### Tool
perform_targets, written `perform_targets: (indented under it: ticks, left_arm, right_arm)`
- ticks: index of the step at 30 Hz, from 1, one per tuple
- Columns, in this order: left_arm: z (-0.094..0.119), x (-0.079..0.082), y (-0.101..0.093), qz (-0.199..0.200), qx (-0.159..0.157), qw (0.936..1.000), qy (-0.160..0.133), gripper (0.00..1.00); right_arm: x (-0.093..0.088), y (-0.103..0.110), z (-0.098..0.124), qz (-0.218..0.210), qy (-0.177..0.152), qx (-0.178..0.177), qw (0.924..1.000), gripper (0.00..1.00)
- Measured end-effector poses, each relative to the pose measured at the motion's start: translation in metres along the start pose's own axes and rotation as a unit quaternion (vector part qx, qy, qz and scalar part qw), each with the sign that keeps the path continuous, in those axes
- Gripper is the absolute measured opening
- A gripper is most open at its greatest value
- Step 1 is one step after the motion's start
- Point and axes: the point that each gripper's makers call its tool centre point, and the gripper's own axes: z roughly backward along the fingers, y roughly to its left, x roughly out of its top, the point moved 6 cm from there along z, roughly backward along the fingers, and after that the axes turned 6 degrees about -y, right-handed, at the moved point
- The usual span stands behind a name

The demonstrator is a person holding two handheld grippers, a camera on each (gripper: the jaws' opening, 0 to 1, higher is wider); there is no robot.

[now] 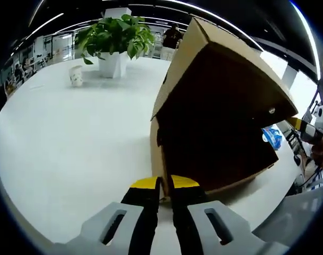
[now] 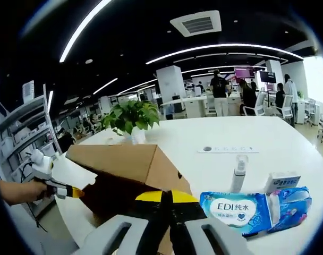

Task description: Operate the shoe box by opening the lid, removing the specified soft item, and placing it in the target area until the item is outside and the box remains undamaged.

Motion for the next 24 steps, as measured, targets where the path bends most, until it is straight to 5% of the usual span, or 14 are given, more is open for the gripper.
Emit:
perform_targets:
  ticks: [9, 15, 24]
  left_arm:
    - [0.005, 0.003, -0.003, -0.034, -0.007, 0.9993, -0.011, 0.06]
    - [0.013, 0.007, -0.004, -0.04, -0.013, 0.9987, -0.029, 0.21]
    - [0.026, 0.015, -0.012, -0.052, -0.036, 0.9963, -0.058, 0.29]
  right_arm:
    - [-0.012, 0.0, 0.004, 0.012, 0.022, 0.002, 0.9997, 0.0]
    - [-0.024, -0.001, 0.005, 0.015, 0.045, 0.006, 0.9988, 0.0]
    - [-0.035, -0.001, 0.008, 0.044, 0.064, 0.023, 0.9967, 0.03]
